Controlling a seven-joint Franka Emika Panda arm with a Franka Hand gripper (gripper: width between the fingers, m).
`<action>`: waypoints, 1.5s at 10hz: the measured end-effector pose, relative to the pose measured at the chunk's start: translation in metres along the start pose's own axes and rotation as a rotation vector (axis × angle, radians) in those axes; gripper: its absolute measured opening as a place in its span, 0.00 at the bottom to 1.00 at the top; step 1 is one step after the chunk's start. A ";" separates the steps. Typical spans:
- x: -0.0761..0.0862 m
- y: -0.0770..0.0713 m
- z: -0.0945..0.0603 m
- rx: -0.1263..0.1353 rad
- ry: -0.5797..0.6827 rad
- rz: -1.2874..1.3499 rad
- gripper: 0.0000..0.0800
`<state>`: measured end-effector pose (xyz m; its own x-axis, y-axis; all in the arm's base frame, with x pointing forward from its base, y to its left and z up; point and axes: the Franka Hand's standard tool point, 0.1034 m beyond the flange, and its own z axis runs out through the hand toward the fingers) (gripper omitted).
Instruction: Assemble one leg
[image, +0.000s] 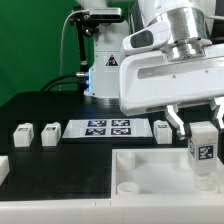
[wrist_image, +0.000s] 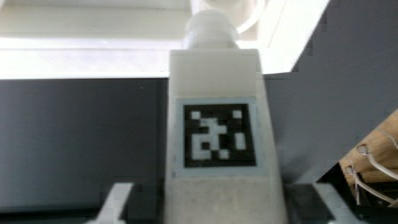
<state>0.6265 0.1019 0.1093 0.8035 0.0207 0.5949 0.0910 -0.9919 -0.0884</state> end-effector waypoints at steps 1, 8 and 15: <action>-0.001 -0.003 0.000 0.003 -0.001 -0.004 0.37; -0.018 -0.008 0.009 0.008 -0.026 -0.009 0.37; -0.021 -0.009 0.012 0.009 -0.033 -0.009 0.37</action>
Offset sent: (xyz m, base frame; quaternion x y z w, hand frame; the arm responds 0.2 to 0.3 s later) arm -0.0092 0.0056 -0.0066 -0.0030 -0.0046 0.0004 1.0000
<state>0.6157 0.1116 0.0884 0.8219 0.0341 0.5686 0.1037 -0.9905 -0.0905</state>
